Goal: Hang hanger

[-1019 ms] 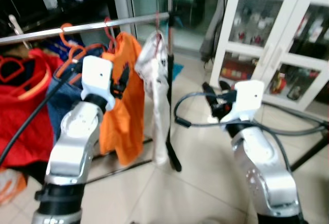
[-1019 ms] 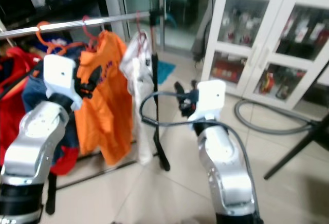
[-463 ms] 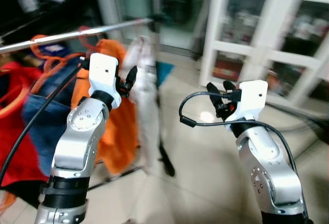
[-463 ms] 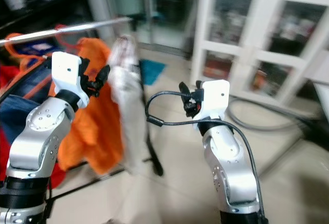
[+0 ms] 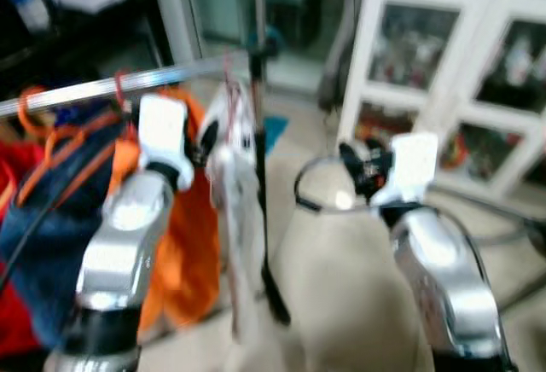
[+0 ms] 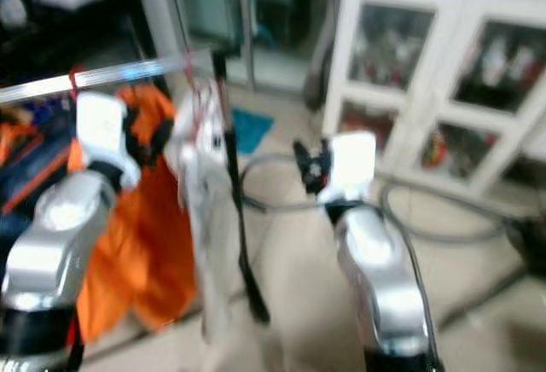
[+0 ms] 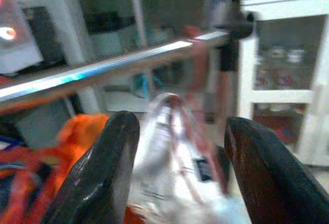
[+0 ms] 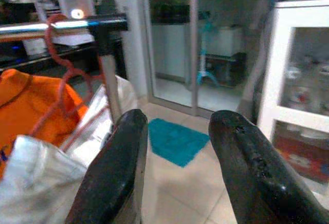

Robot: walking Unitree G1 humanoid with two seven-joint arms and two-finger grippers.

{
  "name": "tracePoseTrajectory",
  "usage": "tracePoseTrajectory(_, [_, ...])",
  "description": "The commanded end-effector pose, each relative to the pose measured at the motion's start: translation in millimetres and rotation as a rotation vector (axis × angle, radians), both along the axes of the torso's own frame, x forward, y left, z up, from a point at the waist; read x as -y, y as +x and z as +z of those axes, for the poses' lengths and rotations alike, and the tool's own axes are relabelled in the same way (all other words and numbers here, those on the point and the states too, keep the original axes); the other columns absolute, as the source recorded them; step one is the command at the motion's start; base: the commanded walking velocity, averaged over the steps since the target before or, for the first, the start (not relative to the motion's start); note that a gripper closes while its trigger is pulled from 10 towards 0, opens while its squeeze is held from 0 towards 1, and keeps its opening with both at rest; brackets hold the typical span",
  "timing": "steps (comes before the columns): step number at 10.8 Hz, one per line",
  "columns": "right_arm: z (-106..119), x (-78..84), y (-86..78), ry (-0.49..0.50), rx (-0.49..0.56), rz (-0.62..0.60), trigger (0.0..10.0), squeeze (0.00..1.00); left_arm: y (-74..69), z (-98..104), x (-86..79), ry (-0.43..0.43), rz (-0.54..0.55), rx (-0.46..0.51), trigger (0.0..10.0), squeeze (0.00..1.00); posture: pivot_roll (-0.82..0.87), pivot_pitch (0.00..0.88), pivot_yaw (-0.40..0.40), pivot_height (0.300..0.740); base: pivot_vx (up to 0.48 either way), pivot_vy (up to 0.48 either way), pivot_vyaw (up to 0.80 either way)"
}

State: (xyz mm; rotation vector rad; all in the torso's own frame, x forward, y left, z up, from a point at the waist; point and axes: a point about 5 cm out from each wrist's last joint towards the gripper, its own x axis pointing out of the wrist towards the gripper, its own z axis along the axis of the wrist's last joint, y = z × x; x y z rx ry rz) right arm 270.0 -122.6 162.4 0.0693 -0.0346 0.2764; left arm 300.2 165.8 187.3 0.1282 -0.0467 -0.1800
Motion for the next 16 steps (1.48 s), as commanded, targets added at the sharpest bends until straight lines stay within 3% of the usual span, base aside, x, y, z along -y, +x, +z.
tracePoseTrajectory(1, [3.5,-8.8,-0.1,0.008,0.008,0.041,10.0,0.00,-0.3,2.3,-8.6,0.010,0.030,-0.001,10.0,0.00,-0.10,0.000,0.021,0.740,0.000,0.000,0.00])
tracePoseTrajectory(2, [4.1,-8.3,0.1,0.008,0.009,0.050,10.0,0.00,2.2,2.6,-9.4,0.027,0.038,-0.009,10.0,0.00,-0.09,0.000,0.017,0.740,0.000,0.000,0.00])
tracePoseTrajectory(3, [4.7,-7.5,0.3,-0.001,0.008,0.067,10.0,0.00,5.1,-0.4,-7.8,0.019,0.012,-0.051,10.0,0.57,-0.09,0.000,0.016,0.740,0.000,0.000,0.00])
tracePoseTrajectory(4, [6.3,-6.3,-0.4,0.001,0.010,0.091,10.0,0.00,8.6,0.3,-2.1,0.023,-0.042,-0.074,10.0,1.00,-0.09,0.000,0.017,0.740,0.000,0.000,0.00])
tracePoseTrajectory(6, [10.5,-7.0,-11.8,-0.005,0.009,0.274,10.0,0.00,11.0,6.0,14.1,0.026,-0.179,-0.092,10.0,1.00,-0.11,0.000,0.025,0.740,0.000,0.000,0.00])
tracePoseTrajectory(8, [7.0,3.7,-17.4,-0.031,-0.025,0.337,10.0,0.00,10.2,1.7,26.6,0.019,-0.266,-0.159,10.0,1.00,-0.11,0.000,0.015,0.740,0.000,0.000,0.00])
tracePoseTrajectory(10, [7.8,8.3,-18.8,-0.045,-0.039,0.373,10.0,0.00,31.6,-5.4,39.0,0.001,-0.266,-0.239,10.0,1.00,-0.11,0.000,0.004,0.740,0.000,0.000,0.00])
tracePoseTrajectory(11, [8.3,7.0,-21.4,-0.056,-0.043,0.412,10.0,0.00,40.9,-3.3,45.6,0.018,-0.286,-0.226,10.0,0.76,-0.12,0.000,0.006,0.740,0.000,0.000,0.00])
tracePoseTrajectory(12, [7.9,6.5,-24.4,-0.063,-0.048,0.441,10.0,0.00,49.3,-0.8,52.8,0.030,-0.303,-0.229,10.0,0.00,-0.13,0.000,0.009,0.740,0.000,0.000,0.00])
tracePoseTrajectory(15, [8.7,9.5,-28.5,-0.064,-0.048,0.470,10.0,0.00,76.2,0.9,64.5,0.151,-0.224,-0.244,10.0,0.00,-0.15,0.000,0.020,0.740,0.000,0.000,0.00])
tracePoseTrajectory(16, [9.2,9.8,-28.9,-0.066,-0.043,0.472,10.0,0.00,78.4,2.6,65.4,0.153,-0.216,-0.232,10.0,0.00,-0.16,0.000,0.028,0.740,0.000,0.000,0.00])
